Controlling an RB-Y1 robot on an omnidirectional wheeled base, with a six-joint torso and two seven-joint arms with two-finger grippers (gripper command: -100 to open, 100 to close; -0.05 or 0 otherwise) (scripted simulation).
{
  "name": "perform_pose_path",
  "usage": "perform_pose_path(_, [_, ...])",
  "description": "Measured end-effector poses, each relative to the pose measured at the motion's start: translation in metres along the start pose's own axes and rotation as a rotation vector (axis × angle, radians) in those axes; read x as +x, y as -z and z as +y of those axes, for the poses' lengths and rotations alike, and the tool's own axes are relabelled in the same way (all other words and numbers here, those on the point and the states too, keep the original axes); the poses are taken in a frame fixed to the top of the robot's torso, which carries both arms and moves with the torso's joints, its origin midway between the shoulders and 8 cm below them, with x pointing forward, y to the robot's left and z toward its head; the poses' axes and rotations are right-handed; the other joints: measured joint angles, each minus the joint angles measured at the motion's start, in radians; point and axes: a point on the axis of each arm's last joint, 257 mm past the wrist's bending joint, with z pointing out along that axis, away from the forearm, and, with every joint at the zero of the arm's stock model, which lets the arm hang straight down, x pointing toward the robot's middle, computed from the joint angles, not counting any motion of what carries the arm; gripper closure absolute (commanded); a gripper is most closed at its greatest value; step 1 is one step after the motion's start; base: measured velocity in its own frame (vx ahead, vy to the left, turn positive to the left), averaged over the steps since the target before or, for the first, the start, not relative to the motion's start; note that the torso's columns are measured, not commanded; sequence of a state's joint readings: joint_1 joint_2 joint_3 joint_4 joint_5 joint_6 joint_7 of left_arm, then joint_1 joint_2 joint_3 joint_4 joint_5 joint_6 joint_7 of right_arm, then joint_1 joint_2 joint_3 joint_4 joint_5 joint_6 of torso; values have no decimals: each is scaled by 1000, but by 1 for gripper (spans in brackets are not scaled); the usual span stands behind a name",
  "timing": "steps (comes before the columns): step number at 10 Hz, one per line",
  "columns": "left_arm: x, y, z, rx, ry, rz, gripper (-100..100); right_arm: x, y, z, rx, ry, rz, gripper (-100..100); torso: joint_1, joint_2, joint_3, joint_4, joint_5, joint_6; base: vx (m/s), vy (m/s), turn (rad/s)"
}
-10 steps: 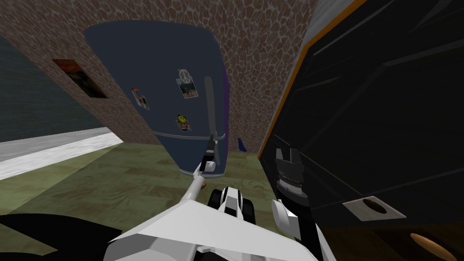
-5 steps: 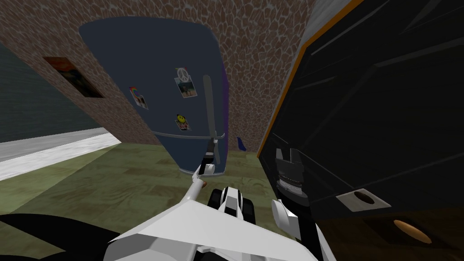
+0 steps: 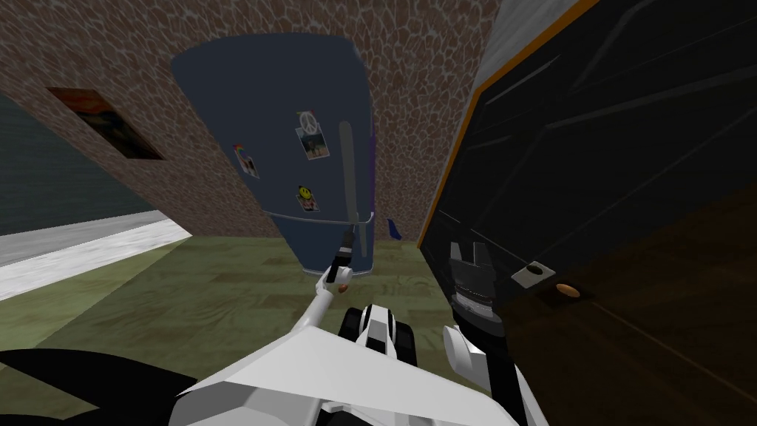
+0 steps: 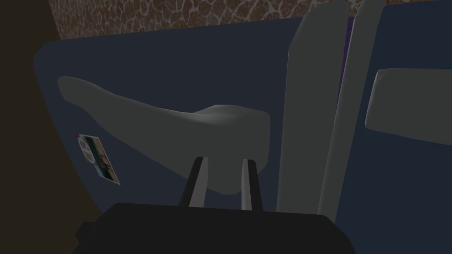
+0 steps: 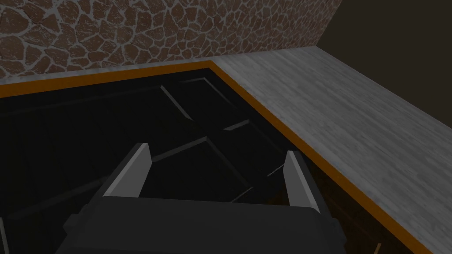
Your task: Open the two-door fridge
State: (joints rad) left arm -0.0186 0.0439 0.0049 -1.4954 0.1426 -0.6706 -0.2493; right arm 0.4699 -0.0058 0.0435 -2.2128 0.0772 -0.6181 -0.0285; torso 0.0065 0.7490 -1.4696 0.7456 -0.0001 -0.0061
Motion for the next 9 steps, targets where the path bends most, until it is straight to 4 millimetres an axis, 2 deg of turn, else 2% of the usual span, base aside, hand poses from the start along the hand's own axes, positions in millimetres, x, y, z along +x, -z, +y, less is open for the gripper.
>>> perform_pose_path(2, [16,1,1,-12,28,40,100,0,0,0,0,0,0,0,2,-7,-5,3,-2,-4,-240,132,-68])
perform_pose_path(6, [34,-2,-6,-7,74,108,100,0,0,0,0,0,0,0,-1,-2,-2,5,-2,-1,-274,156,-71])
perform_pose_path(9, [48,4,-3,-27,93,143,100,0,0,0,0,0,0,0,-5,-9,-6,-1,-2,3,-166,120,-78])
